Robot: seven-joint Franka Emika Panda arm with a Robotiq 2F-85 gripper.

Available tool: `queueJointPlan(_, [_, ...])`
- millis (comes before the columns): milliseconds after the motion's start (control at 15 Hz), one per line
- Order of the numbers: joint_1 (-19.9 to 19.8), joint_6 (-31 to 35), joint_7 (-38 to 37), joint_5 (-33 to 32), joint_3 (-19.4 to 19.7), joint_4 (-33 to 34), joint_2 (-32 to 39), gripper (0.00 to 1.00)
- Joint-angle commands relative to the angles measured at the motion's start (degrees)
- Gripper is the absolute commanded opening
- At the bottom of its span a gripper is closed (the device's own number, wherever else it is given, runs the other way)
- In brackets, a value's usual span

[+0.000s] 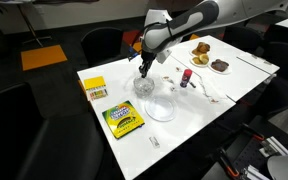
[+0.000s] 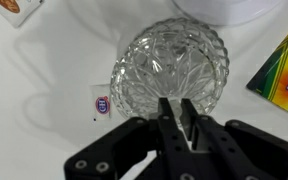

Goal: Put the glass lid on the bowl

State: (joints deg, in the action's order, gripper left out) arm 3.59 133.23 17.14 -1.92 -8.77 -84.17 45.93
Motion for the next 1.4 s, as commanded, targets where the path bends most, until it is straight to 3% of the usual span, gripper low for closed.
queueJointPlan(0, [0.9, -2.7, 0.9, -0.6, -0.2, 1.6, 0.6, 0.04])
queueJointPlan(667, [7.0, 1.4, -7.9, -10.2, 4.1, -4.1, -4.9, 0.04])
queueJointPlan(1333, [5.1, 7.1, -10.8, -4.5, 1.8, -14.2, -11.3, 0.04])
